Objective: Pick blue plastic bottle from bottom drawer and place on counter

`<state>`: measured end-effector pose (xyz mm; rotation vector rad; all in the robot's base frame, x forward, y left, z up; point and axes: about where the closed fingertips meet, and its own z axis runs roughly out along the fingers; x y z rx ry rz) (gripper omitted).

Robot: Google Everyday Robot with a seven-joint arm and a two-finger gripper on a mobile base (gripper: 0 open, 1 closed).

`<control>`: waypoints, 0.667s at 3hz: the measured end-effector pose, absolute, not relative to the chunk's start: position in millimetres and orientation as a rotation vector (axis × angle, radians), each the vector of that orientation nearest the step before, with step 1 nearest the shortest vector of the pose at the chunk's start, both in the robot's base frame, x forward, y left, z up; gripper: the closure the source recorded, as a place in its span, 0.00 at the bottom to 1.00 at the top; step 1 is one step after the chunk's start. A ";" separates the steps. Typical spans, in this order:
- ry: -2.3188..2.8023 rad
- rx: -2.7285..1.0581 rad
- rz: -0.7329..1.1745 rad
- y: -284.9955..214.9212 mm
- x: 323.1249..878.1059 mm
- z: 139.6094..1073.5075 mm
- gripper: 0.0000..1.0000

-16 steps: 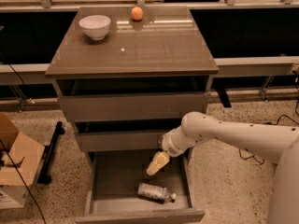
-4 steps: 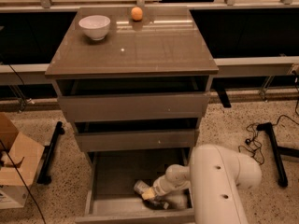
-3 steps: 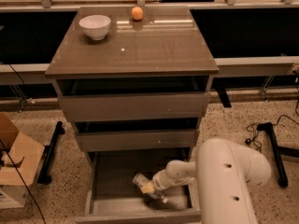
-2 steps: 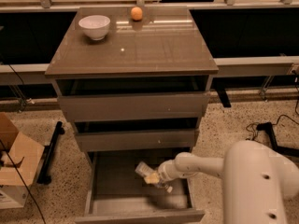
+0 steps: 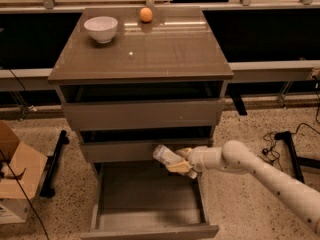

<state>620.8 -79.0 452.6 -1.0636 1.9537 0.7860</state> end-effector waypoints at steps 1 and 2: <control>1.801 -1.204 0.742 -84.1 613.2 535.0 1.00; 1.667 -1.391 0.527 -70.3 607.7 645.1 1.00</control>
Offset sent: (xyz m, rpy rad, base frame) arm -0.0108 0.0083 0.3082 -0.3083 -0.5318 0.2365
